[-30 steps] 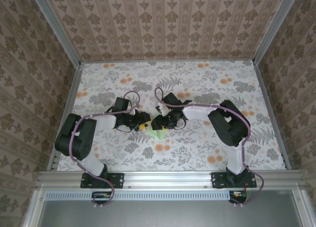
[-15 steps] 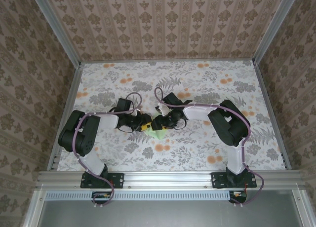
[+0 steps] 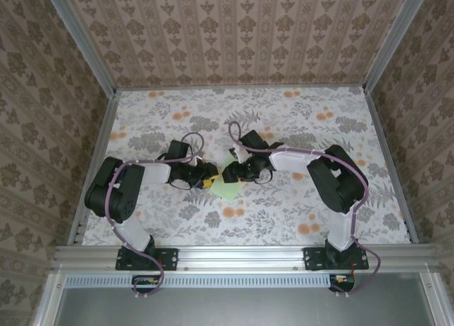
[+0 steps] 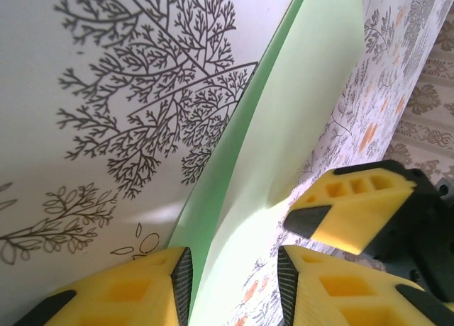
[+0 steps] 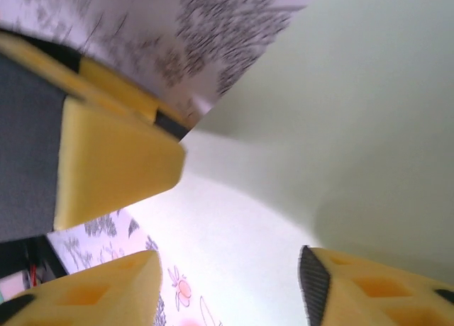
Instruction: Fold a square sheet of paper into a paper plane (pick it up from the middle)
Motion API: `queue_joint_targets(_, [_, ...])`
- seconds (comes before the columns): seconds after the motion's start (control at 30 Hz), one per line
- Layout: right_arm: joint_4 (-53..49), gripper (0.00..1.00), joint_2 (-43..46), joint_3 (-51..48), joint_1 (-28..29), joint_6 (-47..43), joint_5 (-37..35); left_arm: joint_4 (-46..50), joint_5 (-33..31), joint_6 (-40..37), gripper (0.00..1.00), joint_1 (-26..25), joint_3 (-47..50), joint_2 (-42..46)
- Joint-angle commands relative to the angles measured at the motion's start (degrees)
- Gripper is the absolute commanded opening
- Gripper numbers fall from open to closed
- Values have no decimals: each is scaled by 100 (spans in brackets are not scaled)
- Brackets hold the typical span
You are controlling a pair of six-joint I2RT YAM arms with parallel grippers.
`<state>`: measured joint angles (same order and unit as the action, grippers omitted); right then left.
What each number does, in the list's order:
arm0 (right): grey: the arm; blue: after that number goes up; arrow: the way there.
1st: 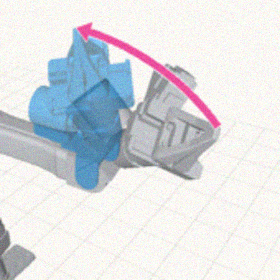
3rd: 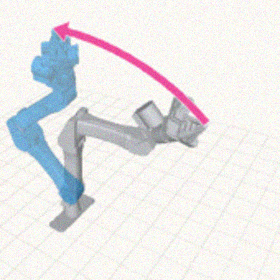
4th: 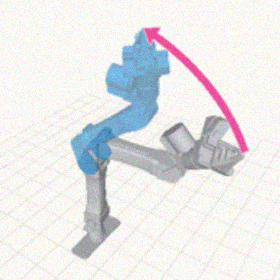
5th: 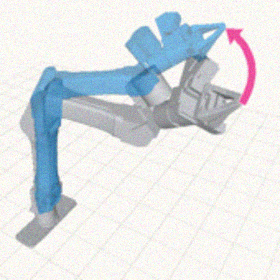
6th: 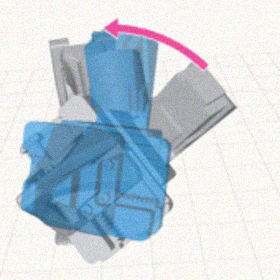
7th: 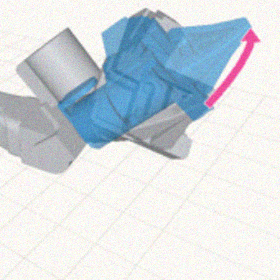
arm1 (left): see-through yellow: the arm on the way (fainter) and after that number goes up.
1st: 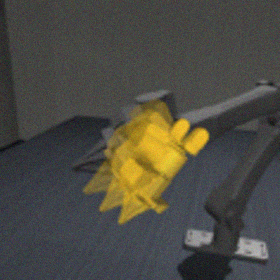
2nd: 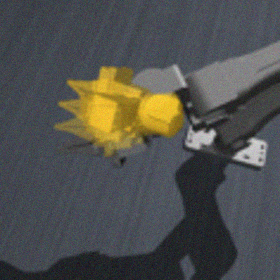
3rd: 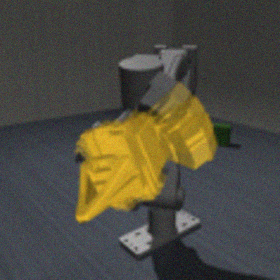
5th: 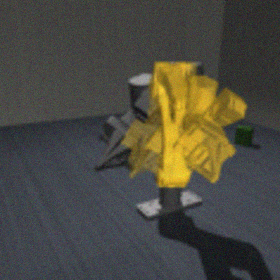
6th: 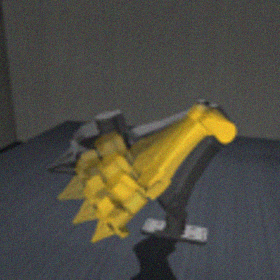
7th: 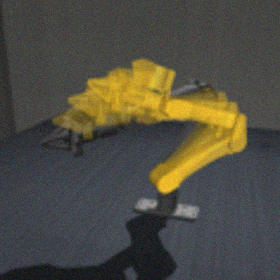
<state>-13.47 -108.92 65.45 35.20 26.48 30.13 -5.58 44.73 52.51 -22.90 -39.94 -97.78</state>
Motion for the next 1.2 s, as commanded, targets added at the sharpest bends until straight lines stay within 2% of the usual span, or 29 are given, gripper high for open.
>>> queue_joint_targets(0.0, [-185, 49, 112, -23, -35, 441, -746, 95, -78, -106, 40, -29, -61, -172])
queue_joint_targets(0.13, [-504, 42, -219, 272, -57, 516, -798, 92, -51, -118, 39, -34, -79, -172])
queue_joint_targets(0.23, [-720, 40, -368, 451, -83, 561, -1013, 94, -43, -120, 39, -47, -92, -155])
queue_joint_targets(0.43, [-1065, 40, -568, 679, -210, 401, -1346, -74, 162, -77, 40, -173, -184, -145])
queue_joint_targets(0.83, [-1225, 40, -790, 830, -262, 352, -1364, -440, 457, 126, 42, -290, 20, 100])
queue_joint_targets(0.97, [-1258, 39, -808, 838, -278, 374, -1378, -1041, 736, 339, 42, -564, -12, 72])
queue_joint_targets(1.17, [-1239, 38, -823, 820, -316, 424, -1290, -1501, 763, 599, 41, -767, -198, -226])
